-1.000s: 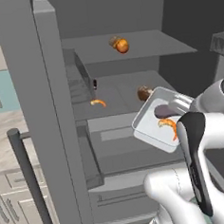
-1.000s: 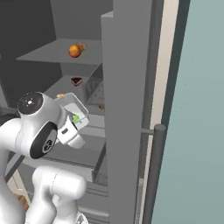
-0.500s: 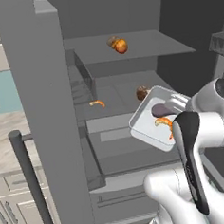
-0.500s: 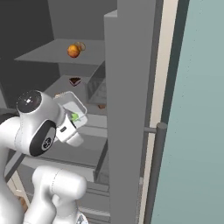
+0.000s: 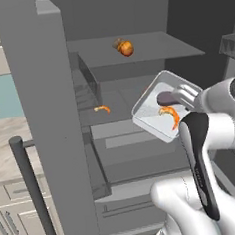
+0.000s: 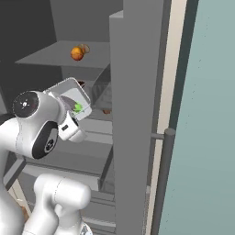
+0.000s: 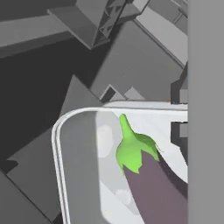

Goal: Place the tupperware on the second highest shelf of the fridge. Make space for the tupperware among the existing items by rearranging them on the shelves if needed. Close the fridge door when finished.

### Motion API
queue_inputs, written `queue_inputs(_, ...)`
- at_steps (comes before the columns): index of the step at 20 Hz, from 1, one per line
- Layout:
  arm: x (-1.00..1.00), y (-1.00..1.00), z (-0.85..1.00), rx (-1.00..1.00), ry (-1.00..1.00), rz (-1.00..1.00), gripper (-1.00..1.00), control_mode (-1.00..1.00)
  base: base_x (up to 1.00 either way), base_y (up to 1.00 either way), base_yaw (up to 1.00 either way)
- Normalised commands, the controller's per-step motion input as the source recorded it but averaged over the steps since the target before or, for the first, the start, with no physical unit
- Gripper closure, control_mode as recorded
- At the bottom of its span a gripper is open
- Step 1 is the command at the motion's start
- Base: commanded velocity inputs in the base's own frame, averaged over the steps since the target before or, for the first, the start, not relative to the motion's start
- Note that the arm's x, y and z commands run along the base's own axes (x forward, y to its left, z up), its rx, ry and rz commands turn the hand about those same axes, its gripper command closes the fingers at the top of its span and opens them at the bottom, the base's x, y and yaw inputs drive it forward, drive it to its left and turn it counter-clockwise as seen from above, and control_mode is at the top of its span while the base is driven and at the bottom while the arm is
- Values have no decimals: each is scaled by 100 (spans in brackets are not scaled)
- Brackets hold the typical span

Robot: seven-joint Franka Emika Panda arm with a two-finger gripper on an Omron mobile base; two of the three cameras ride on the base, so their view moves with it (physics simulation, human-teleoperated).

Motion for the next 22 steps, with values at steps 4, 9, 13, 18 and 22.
queue_inputs(4, 17, 0, 39, 7, -11, -7, 100, -100, 0, 0, 0)
queue_inputs(9, 6, 0, 23, 5, -5, -7, 100, -100, 0, 0, 0)
queue_inputs(13, 3, 4, 9, 2, -3, -6, 100, -100, 0, 0, 0)
queue_inputs(18, 5, 13, -9, 0, 5, -2, 100, -100, 0, 0, 0)
queue_inputs(22, 9, 32, -33, 0, 8, -1, 100, -100, 0, 0, 0)
